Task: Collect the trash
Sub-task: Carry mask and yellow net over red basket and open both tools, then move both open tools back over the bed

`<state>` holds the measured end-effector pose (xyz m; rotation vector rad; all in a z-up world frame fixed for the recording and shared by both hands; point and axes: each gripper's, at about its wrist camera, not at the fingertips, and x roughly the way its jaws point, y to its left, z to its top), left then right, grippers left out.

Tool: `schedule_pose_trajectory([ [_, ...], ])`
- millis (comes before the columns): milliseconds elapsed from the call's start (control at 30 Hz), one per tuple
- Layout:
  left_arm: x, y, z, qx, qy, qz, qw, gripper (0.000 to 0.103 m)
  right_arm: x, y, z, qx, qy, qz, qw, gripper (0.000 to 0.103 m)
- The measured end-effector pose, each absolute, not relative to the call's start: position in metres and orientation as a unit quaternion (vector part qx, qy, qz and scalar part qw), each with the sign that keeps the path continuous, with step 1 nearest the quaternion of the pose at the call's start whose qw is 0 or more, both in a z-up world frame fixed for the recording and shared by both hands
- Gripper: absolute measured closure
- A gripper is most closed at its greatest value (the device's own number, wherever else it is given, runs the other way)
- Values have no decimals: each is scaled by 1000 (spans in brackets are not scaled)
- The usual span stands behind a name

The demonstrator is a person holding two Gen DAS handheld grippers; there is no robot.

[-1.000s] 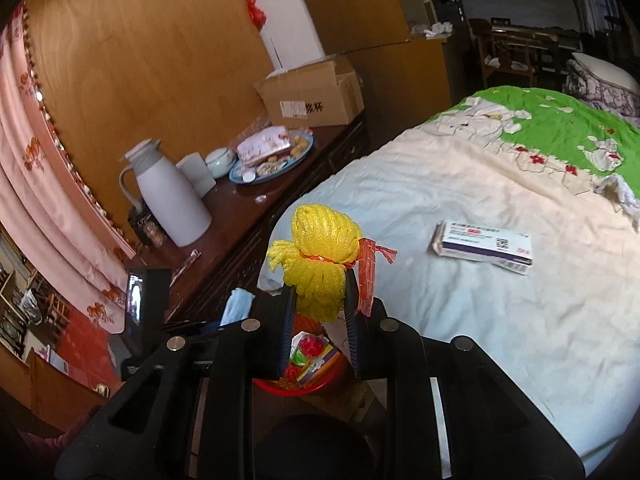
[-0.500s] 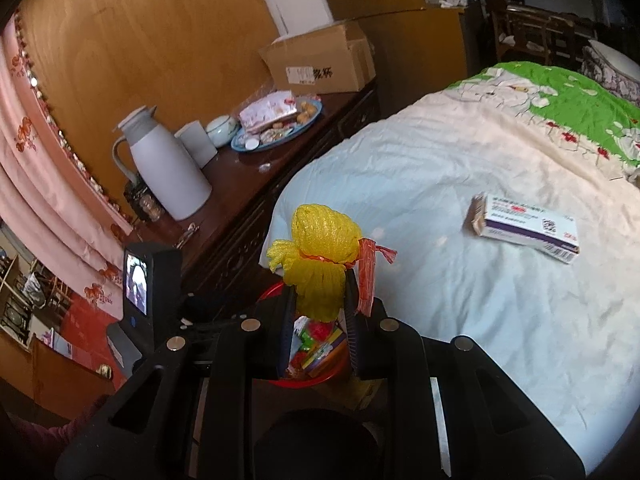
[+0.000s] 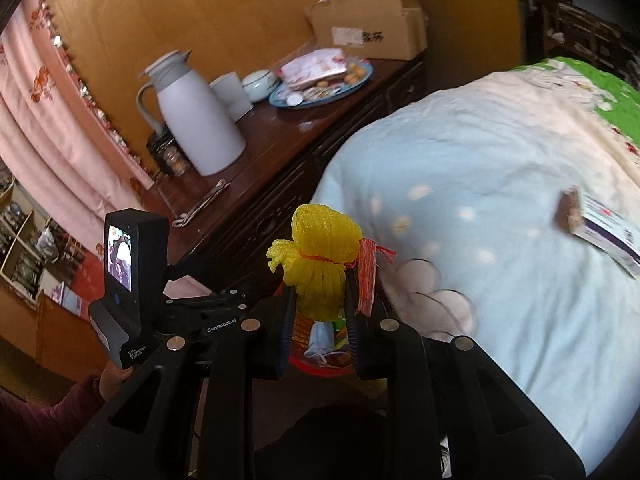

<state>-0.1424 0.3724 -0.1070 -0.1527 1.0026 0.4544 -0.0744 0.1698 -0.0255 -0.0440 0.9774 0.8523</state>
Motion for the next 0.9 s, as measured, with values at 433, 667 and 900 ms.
schedule_pose_trajectory([
  [433,-153,403,-129,-90,499,240,828,16,-64,233,-59,-68,483,417,767,68],
  [667,-149,394,-120,-67,496,242,831,16,-59,223,-49,-50,474,417,774,56],
  [900,-149,368,-84,-33,474,238,847,16,-62,176,-9,-9,431,401,809,56],
])
